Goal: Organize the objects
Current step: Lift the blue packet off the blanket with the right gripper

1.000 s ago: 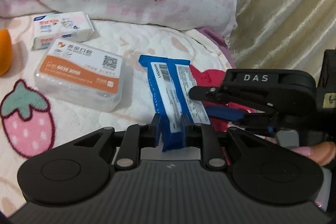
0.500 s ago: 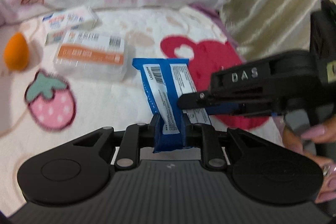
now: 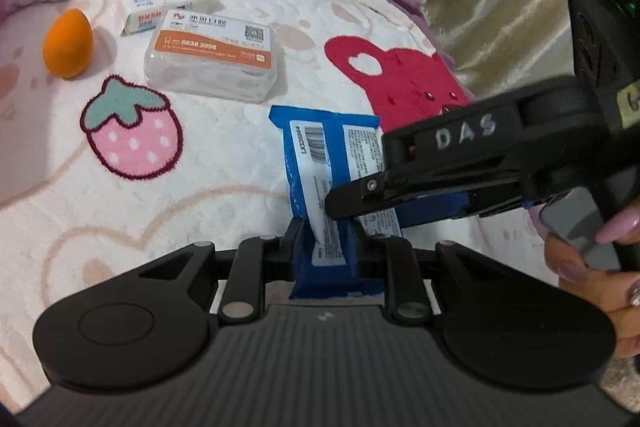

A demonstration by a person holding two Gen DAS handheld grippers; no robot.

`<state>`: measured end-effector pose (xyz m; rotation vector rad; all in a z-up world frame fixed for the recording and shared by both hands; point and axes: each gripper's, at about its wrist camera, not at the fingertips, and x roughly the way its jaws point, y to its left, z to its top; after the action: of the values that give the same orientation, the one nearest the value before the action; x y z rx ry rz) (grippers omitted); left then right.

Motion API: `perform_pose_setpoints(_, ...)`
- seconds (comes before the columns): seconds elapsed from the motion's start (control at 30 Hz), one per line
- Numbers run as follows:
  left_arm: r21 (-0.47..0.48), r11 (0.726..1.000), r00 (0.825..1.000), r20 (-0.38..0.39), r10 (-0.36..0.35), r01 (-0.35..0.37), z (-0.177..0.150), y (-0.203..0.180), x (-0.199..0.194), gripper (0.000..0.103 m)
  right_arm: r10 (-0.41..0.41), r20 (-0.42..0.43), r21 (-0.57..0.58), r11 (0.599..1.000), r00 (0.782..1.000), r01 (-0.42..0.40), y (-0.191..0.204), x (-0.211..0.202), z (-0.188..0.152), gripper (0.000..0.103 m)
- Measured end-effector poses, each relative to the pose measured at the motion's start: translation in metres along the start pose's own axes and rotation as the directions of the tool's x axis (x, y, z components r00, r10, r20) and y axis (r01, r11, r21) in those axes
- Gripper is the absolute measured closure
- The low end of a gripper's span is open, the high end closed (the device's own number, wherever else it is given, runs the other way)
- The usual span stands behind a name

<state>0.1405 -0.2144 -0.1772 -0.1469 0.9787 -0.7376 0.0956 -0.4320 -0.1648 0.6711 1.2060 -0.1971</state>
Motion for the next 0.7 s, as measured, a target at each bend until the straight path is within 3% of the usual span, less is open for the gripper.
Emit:
perform_pose_setpoints(0.27,-0.007,1.000,0.997,0.077,-0.013,0.014,-0.011,0.003,-0.002,0.083,0.066,-0.015,0.026,0.997,0.998,-0.066,-0.004,0.002,0.002,0.031)
perform_pose_setpoints(0.43,-0.007,1.000,0.996,0.081,-0.026,0.027,-0.016,0.008,-0.001,0.084,0.018,-0.031,-0.009,1.000,0.999,-0.018,0.005,0.007,0.001,0.031)
perform_pose_setpoints(0.7,-0.092,0.993,0.995,0.063,-0.072,0.078,-0.014,0.017,0.000,0.084,-0.041,-0.020,-0.080,0.996,0.999,0.039,0.017,0.017,0.006,0.033)
